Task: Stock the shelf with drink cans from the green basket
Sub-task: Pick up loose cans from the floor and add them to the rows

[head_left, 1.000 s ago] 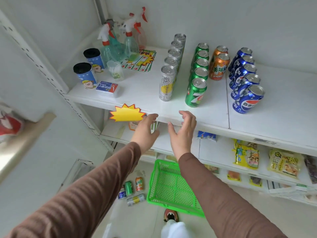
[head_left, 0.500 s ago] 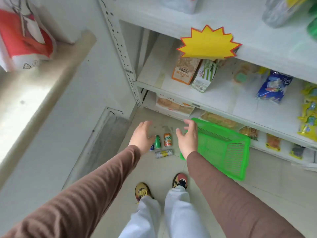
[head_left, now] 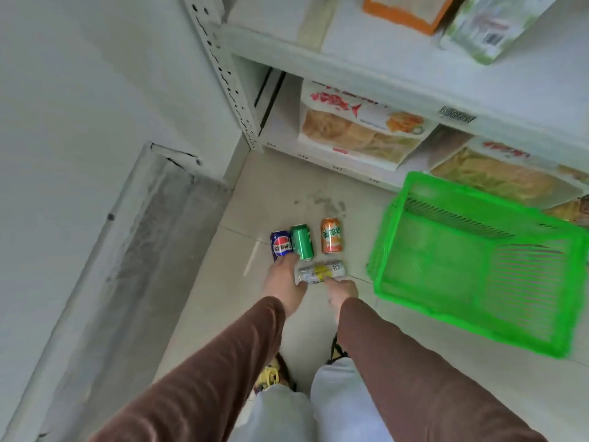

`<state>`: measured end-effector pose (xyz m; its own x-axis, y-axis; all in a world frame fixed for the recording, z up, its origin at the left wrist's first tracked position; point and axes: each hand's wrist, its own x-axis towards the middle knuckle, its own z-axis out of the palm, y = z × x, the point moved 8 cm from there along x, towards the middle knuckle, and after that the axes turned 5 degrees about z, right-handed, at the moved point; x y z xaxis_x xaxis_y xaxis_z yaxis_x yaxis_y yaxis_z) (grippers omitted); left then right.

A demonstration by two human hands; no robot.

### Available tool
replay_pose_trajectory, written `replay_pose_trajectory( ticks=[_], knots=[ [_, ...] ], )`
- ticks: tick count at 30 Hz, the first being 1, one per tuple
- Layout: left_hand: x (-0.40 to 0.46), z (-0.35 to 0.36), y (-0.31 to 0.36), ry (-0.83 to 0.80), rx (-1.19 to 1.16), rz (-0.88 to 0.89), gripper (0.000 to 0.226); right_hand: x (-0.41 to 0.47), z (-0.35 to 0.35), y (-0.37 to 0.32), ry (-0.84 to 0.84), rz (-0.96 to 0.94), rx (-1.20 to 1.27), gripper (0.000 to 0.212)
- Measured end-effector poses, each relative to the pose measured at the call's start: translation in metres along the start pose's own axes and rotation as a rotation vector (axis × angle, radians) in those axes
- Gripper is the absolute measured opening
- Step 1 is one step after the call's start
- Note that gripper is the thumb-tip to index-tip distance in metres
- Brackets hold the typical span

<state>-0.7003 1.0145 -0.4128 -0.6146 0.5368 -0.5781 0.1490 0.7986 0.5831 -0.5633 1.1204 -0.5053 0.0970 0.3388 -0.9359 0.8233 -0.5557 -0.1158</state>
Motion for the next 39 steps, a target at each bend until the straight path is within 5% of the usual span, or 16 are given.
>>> replay_pose_trajectory(
  ticks=[11, 18, 28, 32, 39],
  knots=[
    [0.093, 0.121, -0.086, -0.058, 0.014, 0.004, 0.059, 0.170, 0.053, 0.028, 0.002, 0.206, 0.345, 0.069],
    [0.092, 0.109, -0.093, -0.039, 0.040, -0.021, 0.055, 0.156, 0.055, 0.017, 0.004, 0.090, 0.382, 0.031],
    [-0.043, -0.034, 0.074, -0.002, -0.031, 0.053, 0.053, -0.127, -0.047, -0.041, -0.018, -0.479, 0.343, 0.038],
    [-0.117, -0.125, 0.185, 0.088, -0.074, 0.197, 0.036, -0.273, -0.111, -0.086, 0.018, -0.627, 0.350, 0.046],
    [-0.219, -0.259, 0.368, 0.206, -0.147, 0.485, 0.045, -0.504, -0.228, -0.157, 0.098, -0.898, 0.388, 0.059]
  ],
)
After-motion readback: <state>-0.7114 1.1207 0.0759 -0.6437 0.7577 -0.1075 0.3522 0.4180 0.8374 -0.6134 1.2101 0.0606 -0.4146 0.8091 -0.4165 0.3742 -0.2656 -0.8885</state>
